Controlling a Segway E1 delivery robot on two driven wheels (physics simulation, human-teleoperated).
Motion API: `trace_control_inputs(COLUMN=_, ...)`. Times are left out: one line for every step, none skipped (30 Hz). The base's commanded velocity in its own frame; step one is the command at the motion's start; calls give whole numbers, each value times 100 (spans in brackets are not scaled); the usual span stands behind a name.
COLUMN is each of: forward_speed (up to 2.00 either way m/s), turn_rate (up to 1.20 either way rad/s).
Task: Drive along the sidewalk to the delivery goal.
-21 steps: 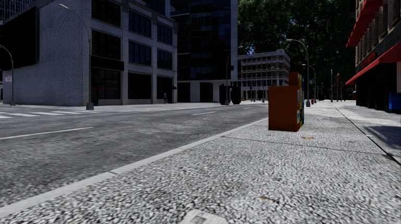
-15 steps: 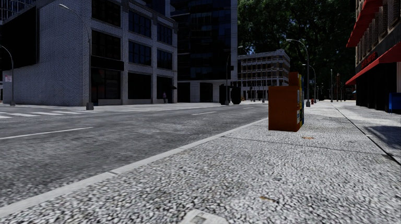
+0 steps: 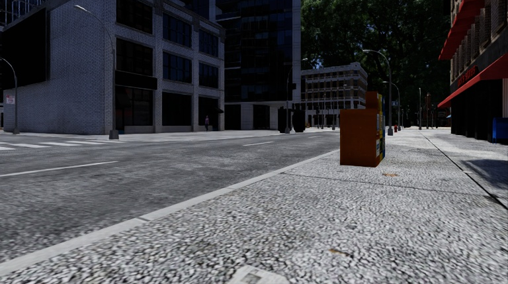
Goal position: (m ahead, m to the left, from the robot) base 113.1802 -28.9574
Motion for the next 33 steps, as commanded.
trace_control_inputs(forward_speed=0, turn_rate=0)
trace_control_inputs(forward_speed=0, turn_rate=0)
trace_control_inputs(forward_speed=0, turn_rate=0)
trace_control_inputs(forward_speed=0, turn_rate=0)
trace_control_inputs(forward_speed=0, turn_rate=0)
trace_control_inputs(forward_speed=0, turn_rate=0)
trace_control_inputs(forward_speed=0, turn_rate=0)
trace_control_inputs(forward_speed=0, turn_rate=0)
trace_control_inputs(forward_speed=0, turn_rate=0)
trace_control_inputs(forward_speed=2, turn_rate=0)
trace_control_inputs(forward_speed=4, turn_rate=0)
trace_control_inputs(forward_speed=7, turn_rate=0)
trace_control_inputs(forward_speed=30, turn_rate=-2)
trace_control_inputs(forward_speed=52, turn_rate=-8)
trace_control_inputs(forward_speed=69, turn_rate=-13)
trace_control_inputs(forward_speed=79, turn_rate=-23)
trace_control_inputs(forward_speed=79, turn_rate=-23)
trace_control_inputs(forward_speed=82, turn_rate=-30)
trace_control_inputs(forward_speed=84, turn_rate=-31)
trace_control_inputs(forward_speed=84, turn_rate=-31)
trace_control_inputs(forward_speed=84, turn_rate=-31)
trace_control_inputs(forward_speed=84, turn_rate=-31)
trace_control_inputs(forward_speed=84, turn_rate=-31)
trace_control_inputs(forward_speed=84, turn_rate=-31)
trace_control_inputs(forward_speed=84, turn_rate=-31)
trace_control_inputs(forward_speed=84, turn_rate=-32)
trace_control_inputs(forward_speed=84, turn_rate=-32)
trace_control_inputs(forward_speed=84, turn_rate=-32)
trace_control_inputs(forward_speed=84, turn_rate=-32)
trace_control_inputs(forward_speed=84, turn_rate=-32)
trace_control_inputs(forward_speed=84, turn_rate=-32)
trace_control_inputs(forward_speed=84, turn_rate=-32)
trace_control_inputs(forward_speed=84, turn_rate=-32)
